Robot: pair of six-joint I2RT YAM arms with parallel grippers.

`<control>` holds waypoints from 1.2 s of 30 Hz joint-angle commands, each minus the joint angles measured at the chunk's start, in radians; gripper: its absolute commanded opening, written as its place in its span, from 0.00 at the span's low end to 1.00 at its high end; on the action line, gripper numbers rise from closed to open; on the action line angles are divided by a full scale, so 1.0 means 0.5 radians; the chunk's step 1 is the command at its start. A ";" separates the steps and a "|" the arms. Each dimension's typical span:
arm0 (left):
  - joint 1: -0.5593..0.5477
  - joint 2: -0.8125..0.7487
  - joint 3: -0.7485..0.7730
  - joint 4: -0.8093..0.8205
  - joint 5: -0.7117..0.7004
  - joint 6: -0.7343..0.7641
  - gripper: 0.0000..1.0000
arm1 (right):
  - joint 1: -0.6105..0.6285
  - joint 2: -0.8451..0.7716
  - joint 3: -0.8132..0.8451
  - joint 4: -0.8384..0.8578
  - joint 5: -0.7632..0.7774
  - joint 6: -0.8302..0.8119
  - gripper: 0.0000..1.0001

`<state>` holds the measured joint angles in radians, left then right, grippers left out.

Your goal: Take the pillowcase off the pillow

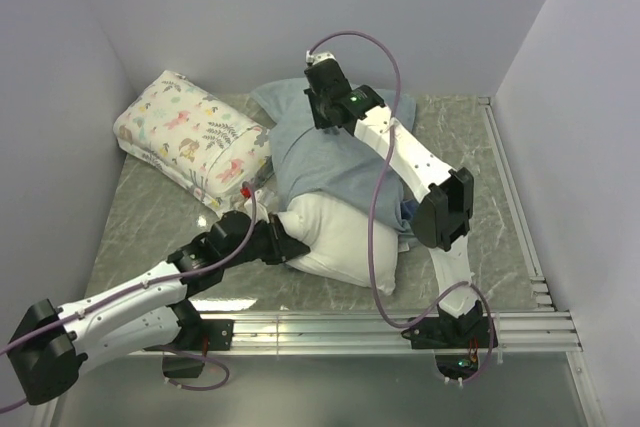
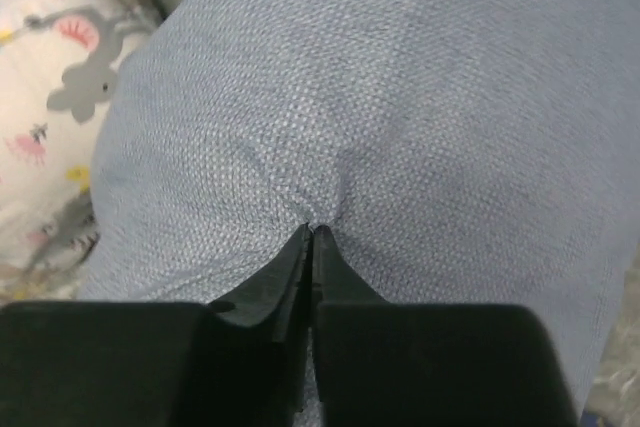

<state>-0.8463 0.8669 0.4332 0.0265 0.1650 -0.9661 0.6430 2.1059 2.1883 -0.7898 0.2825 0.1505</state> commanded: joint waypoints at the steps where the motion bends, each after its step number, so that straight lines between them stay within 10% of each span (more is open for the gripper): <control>1: -0.044 -0.049 0.054 -0.283 0.078 0.021 0.00 | -0.178 -0.027 0.127 -0.089 0.358 0.149 0.00; 26: -0.044 -0.592 0.842 -1.596 -0.799 0.193 0.00 | -1.188 -0.239 -0.204 0.110 0.150 0.754 0.00; 36: 0.311 -0.074 1.296 -1.547 -1.073 0.468 0.01 | -1.252 -0.625 -0.860 0.386 0.046 0.865 0.00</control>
<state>-0.7994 0.8124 0.9989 -0.7109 -0.2810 -0.8192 0.0898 1.8729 1.8385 -0.7277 0.1448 0.5789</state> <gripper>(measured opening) 0.158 0.005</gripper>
